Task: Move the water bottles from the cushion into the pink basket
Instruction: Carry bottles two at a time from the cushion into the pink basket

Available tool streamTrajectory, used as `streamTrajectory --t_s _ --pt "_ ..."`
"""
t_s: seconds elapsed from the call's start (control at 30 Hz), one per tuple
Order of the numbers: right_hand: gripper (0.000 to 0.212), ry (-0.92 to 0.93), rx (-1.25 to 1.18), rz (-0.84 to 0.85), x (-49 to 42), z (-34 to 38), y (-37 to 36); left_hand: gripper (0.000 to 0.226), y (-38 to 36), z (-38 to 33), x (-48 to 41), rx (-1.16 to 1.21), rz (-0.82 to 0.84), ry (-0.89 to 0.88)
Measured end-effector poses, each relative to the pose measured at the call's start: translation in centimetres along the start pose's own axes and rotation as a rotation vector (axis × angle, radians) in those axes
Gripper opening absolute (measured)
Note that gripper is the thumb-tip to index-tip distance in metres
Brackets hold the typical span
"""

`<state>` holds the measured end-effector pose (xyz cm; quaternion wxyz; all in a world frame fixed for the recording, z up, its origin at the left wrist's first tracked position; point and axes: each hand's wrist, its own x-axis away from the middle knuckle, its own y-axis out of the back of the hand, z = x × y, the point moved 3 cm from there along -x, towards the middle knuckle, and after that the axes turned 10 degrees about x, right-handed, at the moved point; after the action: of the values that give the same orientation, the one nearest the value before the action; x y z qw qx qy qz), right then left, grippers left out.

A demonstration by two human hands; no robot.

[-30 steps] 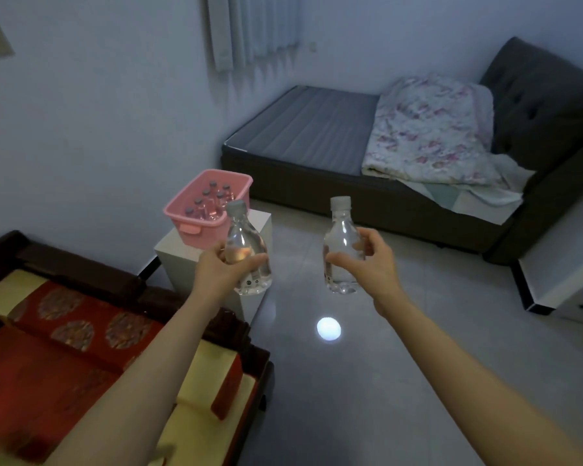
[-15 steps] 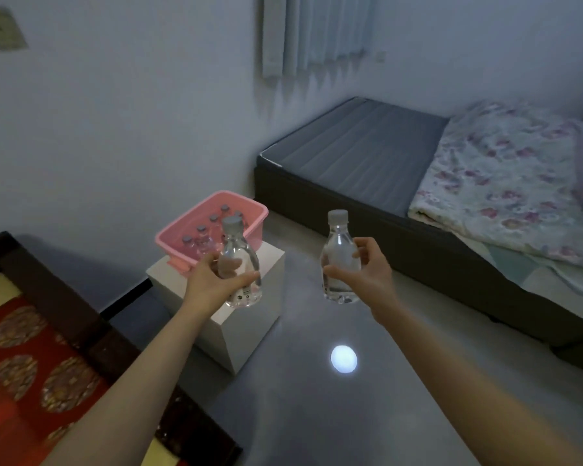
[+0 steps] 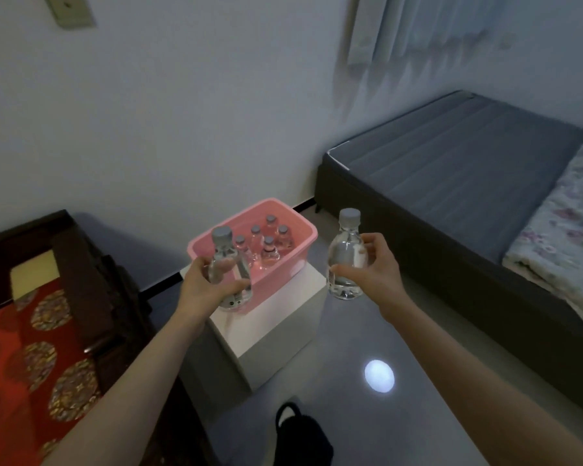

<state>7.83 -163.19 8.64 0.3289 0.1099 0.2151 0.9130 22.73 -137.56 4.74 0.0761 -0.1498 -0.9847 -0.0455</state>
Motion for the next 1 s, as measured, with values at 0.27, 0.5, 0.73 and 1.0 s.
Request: streamTrajectory --t_s 0.27,0.5,0.73,1.0 --pt "0.065 0.048 0.057 0.181 -14.2 1.4 -6.7 0.077 -0.5 2.3 -12.6 -0.022 -0.066 0.023" --pt "0.061 0.061 0.114 0.309 -21.6 1.9 -13.0 0.071 0.3 3.5 -18.5 -0.035 -0.13 0.084" --pt "0.061 0.095 0.223 0.48 -27.2 0.0 -20.1 0.072 0.6 7.1 -22.0 -0.023 -0.246 0.177" --pt "0.061 0.146 0.451 0.641 -30.6 -6.3 -29.5 0.069 -2.3 12.3 -25.2 -0.098 -0.301 0.274"
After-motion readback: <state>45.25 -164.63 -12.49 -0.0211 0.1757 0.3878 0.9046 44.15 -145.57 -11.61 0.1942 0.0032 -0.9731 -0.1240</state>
